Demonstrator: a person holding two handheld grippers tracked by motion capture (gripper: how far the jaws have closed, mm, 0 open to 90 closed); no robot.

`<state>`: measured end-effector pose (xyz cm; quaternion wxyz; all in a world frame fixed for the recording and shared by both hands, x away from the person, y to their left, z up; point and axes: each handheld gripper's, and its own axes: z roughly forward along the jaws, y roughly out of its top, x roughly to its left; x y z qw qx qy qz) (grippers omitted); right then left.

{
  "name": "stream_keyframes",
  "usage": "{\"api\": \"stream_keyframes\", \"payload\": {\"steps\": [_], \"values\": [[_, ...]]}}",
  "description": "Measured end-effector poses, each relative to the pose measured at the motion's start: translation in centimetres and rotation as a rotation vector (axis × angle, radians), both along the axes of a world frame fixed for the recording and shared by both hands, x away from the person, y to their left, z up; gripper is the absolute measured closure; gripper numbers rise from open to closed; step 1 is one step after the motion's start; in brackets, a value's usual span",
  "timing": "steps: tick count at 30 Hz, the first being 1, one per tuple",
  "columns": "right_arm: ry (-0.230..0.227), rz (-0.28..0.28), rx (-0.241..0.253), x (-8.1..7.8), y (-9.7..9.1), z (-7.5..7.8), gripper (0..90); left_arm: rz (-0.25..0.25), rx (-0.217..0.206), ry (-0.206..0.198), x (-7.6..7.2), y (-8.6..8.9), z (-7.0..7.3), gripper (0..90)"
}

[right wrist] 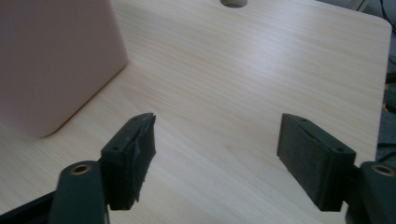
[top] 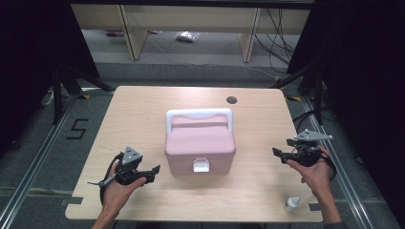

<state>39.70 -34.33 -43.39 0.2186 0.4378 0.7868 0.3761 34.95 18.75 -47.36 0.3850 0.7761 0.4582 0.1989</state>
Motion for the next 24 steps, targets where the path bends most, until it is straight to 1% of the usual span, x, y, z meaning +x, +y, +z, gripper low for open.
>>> {"api": "stream_keyframes", "payload": {"steps": [1,2,3,4,5,6,7,8,9,10,11,12,13,14,15,16,17,18,19,20,21,22,23,24], "values": [[0.02,0.009,0.009,0.2,0.5,0.1,36.5,-0.011,0.007,0.001,0.3,-0.2,0.1,25.2],[0.024,0.021,0.012,0.3,0.7,0.1,39.5,-0.009,-0.01,-0.002,0.6,-0.4,0.1,26.0],[0.017,0.035,0.009,0.4,0.9,0.1,41.1,-0.012,-0.021,-0.004,0.8,-0.4,0.1,26.8],[0.012,0.047,-0.002,0.6,1.0,0.2,43.5,-0.013,-0.027,0.002,1.1,-0.5,0.2,29.1],[0.034,0.049,0.012,0.5,1.4,0.2,46.7,-0.012,-0.035,-0.007,1.3,-0.5,0.3,32.6],[0.034,0.049,0.012,0.5,1.4,0.2,46.7,-0.012,-0.035,-0.007,1.3,-0.5,0.3,34.2],[0.048,0.065,0.021,0.7,1.9,0.3,49.2,-0.013,-0.024,-0.017,1.9,-0.5,0.7,35.6],[0.022,0.078,0.012,0.9,1.9,0.3,52.2,-0.022,-0.013,-0.015,2.1,-0.5,0.8,37.7],[0.024,0.083,0.017,1.0,2.1,0.3,53.8,-0.022,-0.032,-0.024,2.4,-0.6,0.7,38.5],[0.025,0.087,0.015,1.1,2.3,0.4,55.9,-0.031,-0.022,-0.016,2.7,-0.5,0.8,40.2],[0.04,0.09,0.02,1.0,2.7,0.5,59.3,-0.03,-0.029,-0.021,3.0,-0.6,0.8,43.7],[0.054,0.091,0.021,1.0,3.0,0.6,61.1,-0.023,-0.021,-0.016,3.1,-0.6,0.9,46.3],[0.04,0.095,0.013,1.1,3.1,0.7,63.8,-0.037,-0.022,-0.027,3.4,-0.5,0.9,49.5],[0.034,0.096,0.02,1.2,3.4,0.7,66.6,-0.024,-0.032,-0.023,3.5,-0.6,0.9,53.1],[0.044,0.095,0.031,1.3,3.7,0.8,67.7,-0.023,-0.022,-0.022,3.6,-0.6,0.9,55.4],[0.033,0.112,0.022,1.5,3.8,0.9,70.8,-0.033,-0.025,-0.031,3.7,-0.6,0.9,58.1],[0.033,0.112,0.022,1.5,3.8,0.9,70.8,-0.033,-0.025,-0.031,3.7,-0.6,0.9,59.9],[0.047,0.089,0.047,1.5,4.3,1.0,74.6,-0.048,-0.001,-0.029,4.0,-0.6,0.9,62.8],[0.037,0.095,0.05,1.7,4.5,0.9,76.5,-0.038,-0.02,-0.028,4.0,-0.8,0.9,65.7],[0.029,0.115,0.057,1.9,4.7,0.9,78.5,-0.04,-0.028,-0.03,4.1,-0.8,0.9,68.9],[0.034,0.128,0.062,1.9,5.0,0.9,80.2,-0.055,-0.021,-0.022,4.2,-0.7,1.0,71.8],[0.037,0.122,0.068,1.9,5.3,0.8,81.8,-0.055,-0.021,-0.022,4.2,-0.7,1.0,74.9],[0.028,0.139,0.044,2.0,5.5,0.7,83.4,-0.062,-0.037,-0.023,4.3,-1.0,1.0,77.3],[0.05,0.135,0.045,1.9,6.0,0.6,84.8,-0.067,-0.046,-0.033,4.3,-1.2,0.9,79.4]]}}
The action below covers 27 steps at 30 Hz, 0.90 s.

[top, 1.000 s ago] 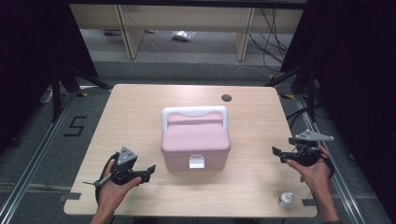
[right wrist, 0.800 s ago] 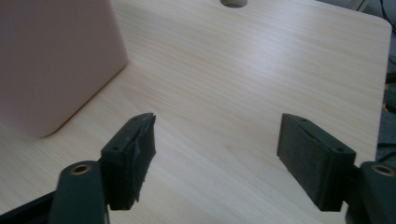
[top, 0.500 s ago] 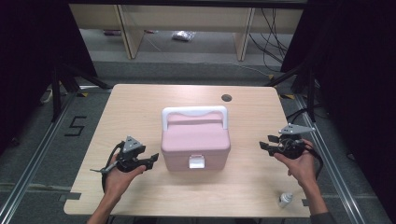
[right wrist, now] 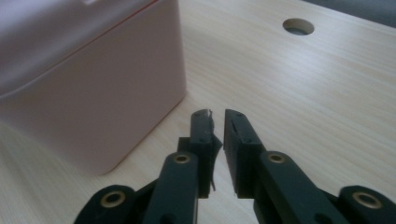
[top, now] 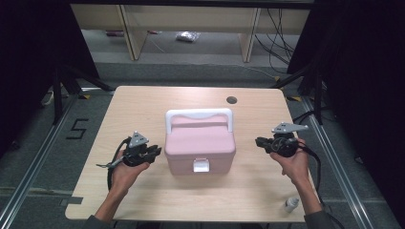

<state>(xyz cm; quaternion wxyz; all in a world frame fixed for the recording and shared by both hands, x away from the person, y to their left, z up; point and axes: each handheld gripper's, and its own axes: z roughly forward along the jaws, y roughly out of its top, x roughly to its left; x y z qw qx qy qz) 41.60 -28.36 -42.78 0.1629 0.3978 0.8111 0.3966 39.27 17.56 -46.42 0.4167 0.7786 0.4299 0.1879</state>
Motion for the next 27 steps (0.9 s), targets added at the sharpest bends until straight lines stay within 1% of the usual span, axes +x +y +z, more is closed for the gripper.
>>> {"api": "stream_keyframes", "payload": {"steps": [1,2,4,5,6,7,8,9,10,11,12,13,14,15,16,19,20,21,23,24,25,26,27], "values": [[-0.021,0.013,-0.02,0.1,0.2,-0.1,86.0,0.0,0.0,0.0,0.0,0.0,0.0,81.7],[-0.011,0.019,-0.015,0.1,0.5,-0.2,86.6,-0.016,0.012,0.004,0.1,-0.2,0.1,84.1],[-0.01,0.018,-0.013,0.0,0.8,-0.2,87.1,-0.023,0.005,-0.001,0.1,-0.3,0.0,87.9],[-0.01,0.032,-0.009,0.0,1.4,-0.3,88.0,-0.033,0.005,0.005,0.2,-0.6,0.1,88.9],[-0.008,0.032,-0.005,0.0,1.7,-0.3,88.1,-0.046,0.006,0.01,0.3,-0.7,0.1,89.4],[-0.009,0.04,-0.012,0.0,1.9,-0.4,88.9,-0.046,0.006,0.01,0.3,-0.7,0.1,89.5],[-0.029,0.052,-0.022,0.1,2.1,-0.5,89.4,-0.054,0.006,0.009,0.4,-0.9,0.1,89.6],[-0.018,0.051,-0.005,0.1,2.4,-0.6,89.8,-0.054,0.006,0.009,0.4,-0.9,0.1,89.7],[0.01,0.055,0.003,0.0,2.6,-0.7,90.0,-0.065,0.003,0.015,0.6,-1.1,0.1,89.7],[-0.001,0.064,0.001,0.1,2.8,-0.8,90.0,-0.065,0.003,0.015,0.6,-1.1,0.1,89.7],[-0.01,0.082,-0.01,0.3,2.8,-1.0,90.0,-0.072,-0.008,0.009,0.6,-1.5,0.1,89.7],[-0.009,0.071,-0.012,0.2,2.9,-1.0,90.0,-0.075,0.007,0.012,0.6,-1.6,0.2,89.8],[0.01,0.071,0.003,0.1,3.1,-1.1,90.0,-0.075,0.021,0.004,0.6,-1.7,0.3,89.8],[-0.004,0.085,-0.011,0.3,3.1,-1.1,90.0,-0.075,0.021,0.004,0.6,-1.7,0.3,89.7],[0.004,0.075,0.007,0.2,3.3,-1.1,90.0,-0.076,0.0,0.012,0.7,-1.8,0.3,89.7],[0.011,0.082,0.009,0.1,3.4,-1.1,90.0,-0.086,-0.024,0.017,0.6,-2.4,0.2,89.8],[0.013,0.077,0.013,0.1,3.4,-1.2,90.0,-0.086,-0.024,0.017,0.6,-2.4,0.2,89.8],[0.001,0.089,0.01,0.2,3.4,-1.2,90.0,-0.108,-0.009,0.016,0.6,-2.8,0.2,89.7],[0.002,0.09,0.013,0.2,3.4,-1.2,90.0,-0.107,-0.007,0.01,0.6,-3.0,0.2,89.7],[0.008,0.089,0.017,0.1,3.5,-1.2,90.0,-0.109,-0.008,0.007,0.7,-3.5,0.2,89.7],[0.008,0.089,0.017,0.1,3.5,-1.2,90.0,-0.109,-0.008,0.007,0.7,-3.5,0.2,89.7],[-0.01,0.101,0.007,0.2,3.3,-1.2,90.0,-0.117,-0.001,0.008,0.8,-3.8,0.3,89.7],[0.0,0.101,0.021,0.1,3.4,-1.1,90.0,-0.125,-0.004,0.013,0.8,-3.9,0.3,89.7]]}}
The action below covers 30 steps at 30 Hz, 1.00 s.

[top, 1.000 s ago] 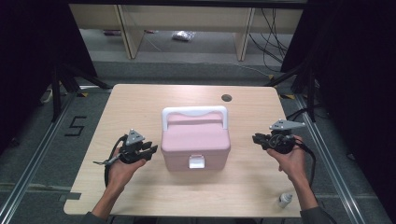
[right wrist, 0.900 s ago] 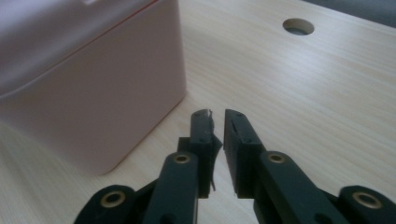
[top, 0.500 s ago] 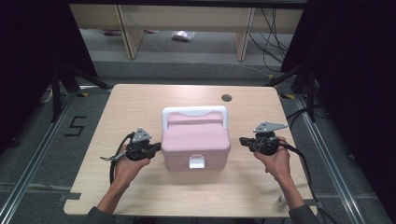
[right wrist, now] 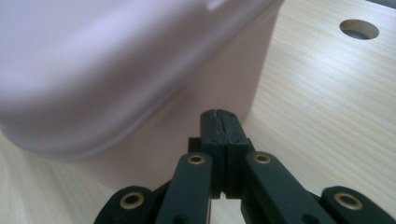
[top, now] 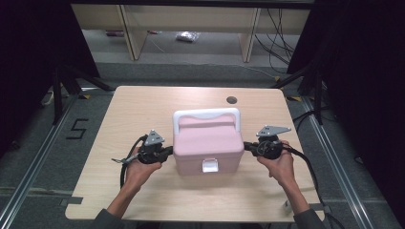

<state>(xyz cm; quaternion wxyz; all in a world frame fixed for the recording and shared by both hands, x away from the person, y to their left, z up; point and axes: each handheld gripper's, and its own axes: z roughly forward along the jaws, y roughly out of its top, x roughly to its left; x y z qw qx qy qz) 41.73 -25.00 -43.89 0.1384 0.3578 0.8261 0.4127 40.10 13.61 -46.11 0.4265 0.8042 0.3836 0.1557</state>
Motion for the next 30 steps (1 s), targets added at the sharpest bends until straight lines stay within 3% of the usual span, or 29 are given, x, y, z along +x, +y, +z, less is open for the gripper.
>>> {"api": "stream_keyframes", "payload": {"steps": [6,7,12,16,17,22,23,24,25,26,27,28,30], "values": [[-0.007,-0.004,-0.021,-0.1,-0.3,0.2,90.0,0.003,-0.001,-0.005,0.1,-0.6,0.1,89.7],[0.016,-0.018,0.001,-0.3,-0.1,0.2,90.0,0.007,0.002,-0.005,0.1,-0.6,0.1,89.7],[0.019,-0.014,-0.011,-0.4,-0.3,0.3,90.0,0.005,0.007,-0.003,0.2,-0.9,0.2,89.8],[-0.012,-0.008,-0.03,-0.3,-0.6,0.3,90.0,0.013,0.003,-0.002,0.2,-1.3,0.2,89.8],[0.022,-0.024,-0.016,-0.5,-0.6,0.4,90.0,0.017,0.005,-0.007,0.3,-1.5,0.2,89.8],[-0.016,-0.013,-0.044,-0.5,-1.2,0.4,90.0,0.014,0.009,-0.007,0.6,-2.0,0.2,89.8],[0.014,-0.034,-0.03,-0.8,-1.2,0.4,90.0,0.011,0.01,-0.006,0.6,-2.2,0.2,89.8],[-0.008,-0.03,-0.03,-0.7,-1.5,0.3,90.0,0.007,0.009,-0.007,0.7,-2.5,0.2,89.8],[0.01,-0.045,-0.018,-0.8,-1.5,0.3,90.0,0.005,0.01,-0.008,0.8,-2.6,0.2,89.8],[-0.004,-0.036,-0.026,-0.7,-1.8,0.3,90.0,0.002,0.007,-0.009,0.8,-2.8,0.2,89.8],[0.02,-0.051,-0.016,-1.0,-1.9,0.4,90.0,0.005,-0.002,-0.005,0.9,-3.0,0.2,89.8],[-0.009,-0.036,-0.033,-0.8,-2.2,0.3,90.0,0.007,0.004,-0.011,0.9,-3.2,0.2,89.8],[0.013,-0.053,-0.019,-1.1,-2.3,0.4,90.0,0.009,0.001,-0.008,0.9,-3.5,0.2,89.8]]}}
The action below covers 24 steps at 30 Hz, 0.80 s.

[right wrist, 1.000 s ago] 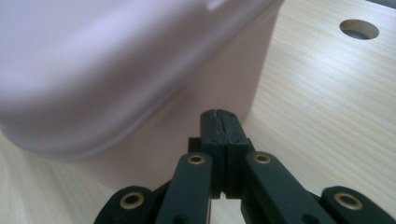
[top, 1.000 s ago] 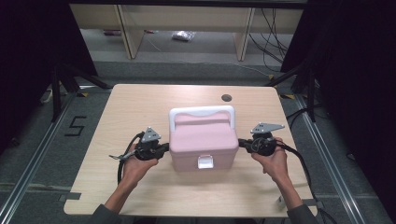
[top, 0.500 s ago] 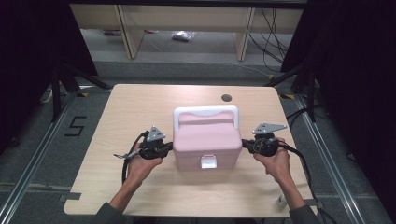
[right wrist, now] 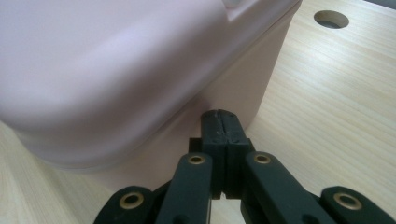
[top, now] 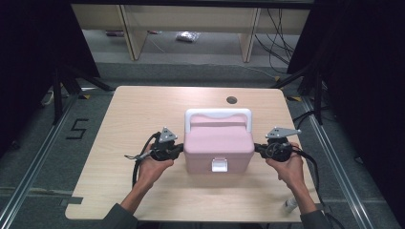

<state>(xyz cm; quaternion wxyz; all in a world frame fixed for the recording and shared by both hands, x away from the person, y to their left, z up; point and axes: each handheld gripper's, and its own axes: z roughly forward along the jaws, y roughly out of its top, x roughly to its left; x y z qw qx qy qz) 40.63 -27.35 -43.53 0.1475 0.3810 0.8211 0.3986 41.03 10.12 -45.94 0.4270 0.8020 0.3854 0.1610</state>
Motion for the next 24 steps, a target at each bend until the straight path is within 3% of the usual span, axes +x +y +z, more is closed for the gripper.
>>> {"api": "stream_keyframes", "payload": {"steps": [3,5,9,10,15,18,20,21,24], "values": [[0.005,-0.011,0.003,-0.3,-0.5,0.0,90.0,-0.024,0.001,-0.002,-0.1,-0.5,0.0,89.8],[-0.003,-0.009,-0.015,-0.4,-0.8,0.1,90.0,-0.024,0.003,-0.001,-0.1,-0.6,0.0,89.8],[0.006,-0.017,-0.002,-0.6,-1.1,0.1,90.0,-0.027,-0.016,0.001,-0.2,-0.9,-0.1,89.8],[-0.009,-0.011,-0.012,-0.6,-1.4,0.1,90.0,-0.033,-0.022,0.013,-0.3,-0.9,0.0,89.8],[0.002,-0.023,0.001,-1.0,-1.6,0.1,90.0,-0.046,-0.006,0.006,-0.3,-1.3,0.0,89.8],[0.006,-0.031,0.006,-1.1,-1.7,0.1,90.0,-0.046,-0.016,0.004,-0.3,-1.4,-0.1,89.8],[-0.015,-0.017,-0.005,-1.1,-2.0,0.0,90.0,-0.047,-0.022,0.008,-0.3,-1.4,-0.1,89.8],[0.005,-0.024,0.006,-1.2,-1.9,0.0,90.0,-0.048,-0.019,0.008,-0.3,-1.4,-0.1,89.8],[-0.003,-0.021,0.01,-1.2,-2.0,0.0,90.0,-0.049,-0.025,0.012,-0.2,-1.4,-0.1,89.8]]}}
